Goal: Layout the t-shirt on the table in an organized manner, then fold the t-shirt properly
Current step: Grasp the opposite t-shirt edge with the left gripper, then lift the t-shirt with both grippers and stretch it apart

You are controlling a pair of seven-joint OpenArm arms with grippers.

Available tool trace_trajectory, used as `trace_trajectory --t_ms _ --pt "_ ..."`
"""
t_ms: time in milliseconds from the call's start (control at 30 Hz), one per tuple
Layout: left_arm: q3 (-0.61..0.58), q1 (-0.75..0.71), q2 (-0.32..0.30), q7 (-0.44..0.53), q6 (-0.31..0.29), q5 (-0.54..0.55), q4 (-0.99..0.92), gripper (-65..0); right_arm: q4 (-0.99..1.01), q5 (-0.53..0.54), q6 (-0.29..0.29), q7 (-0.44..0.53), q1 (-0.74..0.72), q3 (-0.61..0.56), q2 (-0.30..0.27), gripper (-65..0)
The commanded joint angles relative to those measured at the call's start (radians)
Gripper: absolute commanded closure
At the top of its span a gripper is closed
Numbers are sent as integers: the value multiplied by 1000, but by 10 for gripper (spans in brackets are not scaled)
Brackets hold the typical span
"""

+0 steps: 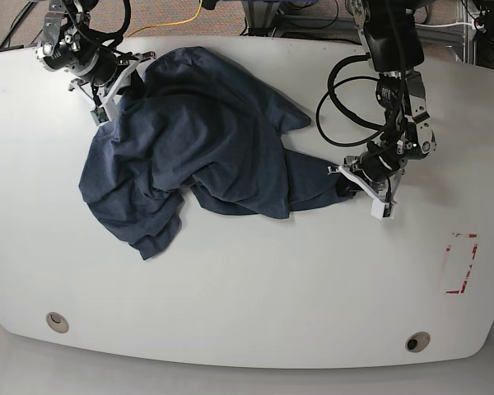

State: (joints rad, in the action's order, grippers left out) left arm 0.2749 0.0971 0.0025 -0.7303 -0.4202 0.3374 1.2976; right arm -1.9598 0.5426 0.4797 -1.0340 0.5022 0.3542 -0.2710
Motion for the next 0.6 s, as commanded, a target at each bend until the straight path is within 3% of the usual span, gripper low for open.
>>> trace_trajectory --t_ms 0,233,567 --pt "-3 8 -3 -18 1 -8 38 0 -17 10 4 13 -12 9 -11 0" --pt "-1 3 -5 -18 1 -8 185 0 -65 10 7 14 -27 10 -11 0" --pt "-1 36 -66 -18 1 -10 334 0 -66 12 95 33 -149 111 5 0"
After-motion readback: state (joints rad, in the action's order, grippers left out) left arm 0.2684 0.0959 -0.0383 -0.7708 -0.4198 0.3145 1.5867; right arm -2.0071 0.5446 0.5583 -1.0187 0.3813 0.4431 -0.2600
